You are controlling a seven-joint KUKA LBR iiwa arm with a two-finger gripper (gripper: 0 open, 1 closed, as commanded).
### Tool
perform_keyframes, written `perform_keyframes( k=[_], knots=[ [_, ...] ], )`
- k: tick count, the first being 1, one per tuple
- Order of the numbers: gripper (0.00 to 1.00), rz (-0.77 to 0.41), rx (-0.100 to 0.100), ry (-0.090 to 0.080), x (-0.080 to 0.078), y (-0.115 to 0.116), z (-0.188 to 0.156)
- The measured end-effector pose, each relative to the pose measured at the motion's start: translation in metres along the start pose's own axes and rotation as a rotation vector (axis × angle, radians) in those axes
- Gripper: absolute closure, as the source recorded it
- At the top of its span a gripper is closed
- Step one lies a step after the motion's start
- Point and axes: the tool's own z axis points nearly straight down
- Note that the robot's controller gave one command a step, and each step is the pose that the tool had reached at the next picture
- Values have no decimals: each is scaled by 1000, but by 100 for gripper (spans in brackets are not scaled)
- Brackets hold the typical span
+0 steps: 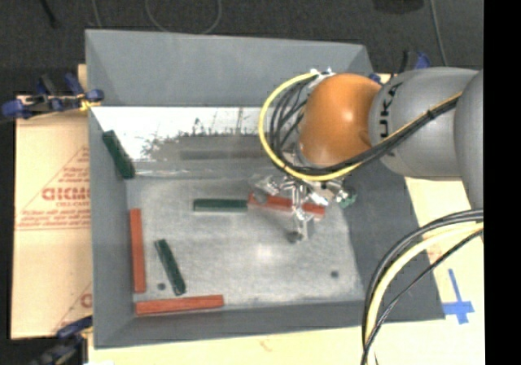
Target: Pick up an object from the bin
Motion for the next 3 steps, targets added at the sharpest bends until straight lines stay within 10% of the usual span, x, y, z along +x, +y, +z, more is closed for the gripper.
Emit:
perform_keyframes(
  k=[1,2,3],
  knots=[
    [100,4,4,-8,-2,-2,-4],
    [100,-280,4,-1,-1,-6,-174],
    [100,-388,-12,8,-6,54,-85]
  ],
)
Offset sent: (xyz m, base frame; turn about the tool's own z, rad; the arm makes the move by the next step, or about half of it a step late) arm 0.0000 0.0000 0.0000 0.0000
